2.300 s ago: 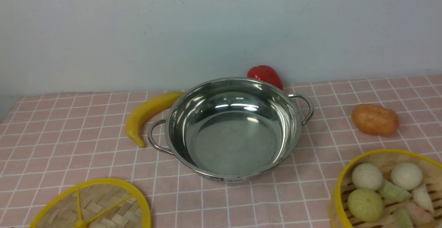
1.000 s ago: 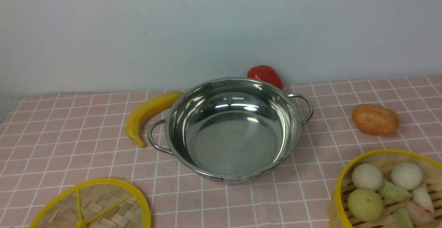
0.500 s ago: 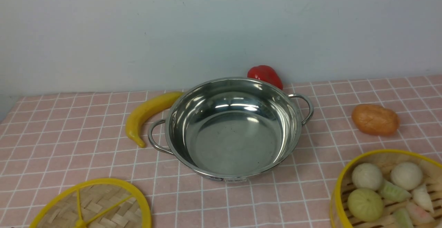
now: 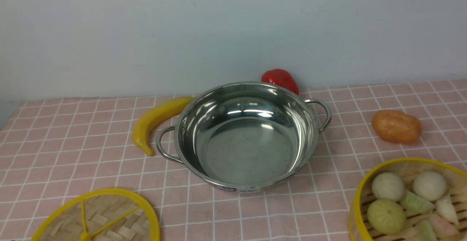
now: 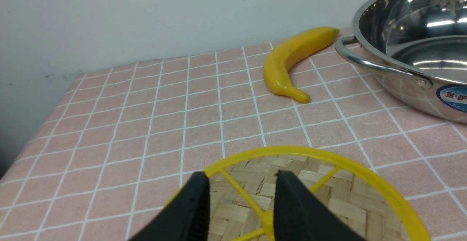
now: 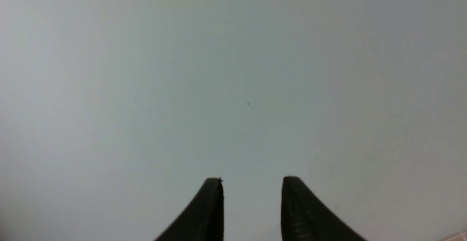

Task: Place the steamer in the pot on the pink tablecloth, and put the lid on the steamer.
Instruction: 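Reach for and grasp the rim of the bamboo steamer holding the buns with the right gripper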

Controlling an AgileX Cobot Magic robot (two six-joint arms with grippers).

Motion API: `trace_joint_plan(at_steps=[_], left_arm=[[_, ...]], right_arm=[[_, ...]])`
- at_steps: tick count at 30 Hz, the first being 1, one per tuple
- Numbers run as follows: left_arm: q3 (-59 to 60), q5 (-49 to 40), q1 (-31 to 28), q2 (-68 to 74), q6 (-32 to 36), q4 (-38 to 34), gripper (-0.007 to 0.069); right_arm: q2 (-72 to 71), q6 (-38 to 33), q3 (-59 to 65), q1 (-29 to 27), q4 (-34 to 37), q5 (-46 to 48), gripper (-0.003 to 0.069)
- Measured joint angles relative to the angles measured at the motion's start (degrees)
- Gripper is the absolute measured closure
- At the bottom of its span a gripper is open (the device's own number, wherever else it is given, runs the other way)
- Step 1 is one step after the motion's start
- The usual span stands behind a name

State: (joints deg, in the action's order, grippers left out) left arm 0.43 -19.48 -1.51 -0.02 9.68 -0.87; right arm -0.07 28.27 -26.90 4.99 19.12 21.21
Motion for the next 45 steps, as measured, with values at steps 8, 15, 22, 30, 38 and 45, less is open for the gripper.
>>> trace_joint_plan(at_steps=[8, 15, 22, 30, 38, 45], left_arm=[[0.0, 0.0, 0.0, 0.0, 0.0, 0.0, 0.0382], [0.0, 0.0, 0.0, 0.0, 0.0, 0.0, 0.0382], [0.0, 0.0, 0.0, 0.0, 0.0, 0.0, 0.0382], [0.0, 0.0, 0.0, 0.0, 0.0, 0.0, 0.0382], [0.0, 0.0, 0.0, 0.0, 0.0, 0.0, 0.0382], [0.0, 0.0, 0.0, 0.0, 0.0, 0.0, 0.0382]], right_arm=[[2.61, -5.42, -1.76, 0.13, 8.24, 9.7, 0.0416], [20.0, -30.62, -10.29, 2.22, 8.97, 32.14, 0.0416], [38.17, -52.57, -15.1, 2.34, 12.57, 36.3, 0.0416], [55.95, -61.01, -15.73, 7.26, 11.88, 43.66, 0.0416], [66.99, -45.16, -15.73, 20.92, -5.96, 36.32, 0.0395], [75.04, -34.61, -16.49, 25.21, -16.71, 35.08, 0.0322]])
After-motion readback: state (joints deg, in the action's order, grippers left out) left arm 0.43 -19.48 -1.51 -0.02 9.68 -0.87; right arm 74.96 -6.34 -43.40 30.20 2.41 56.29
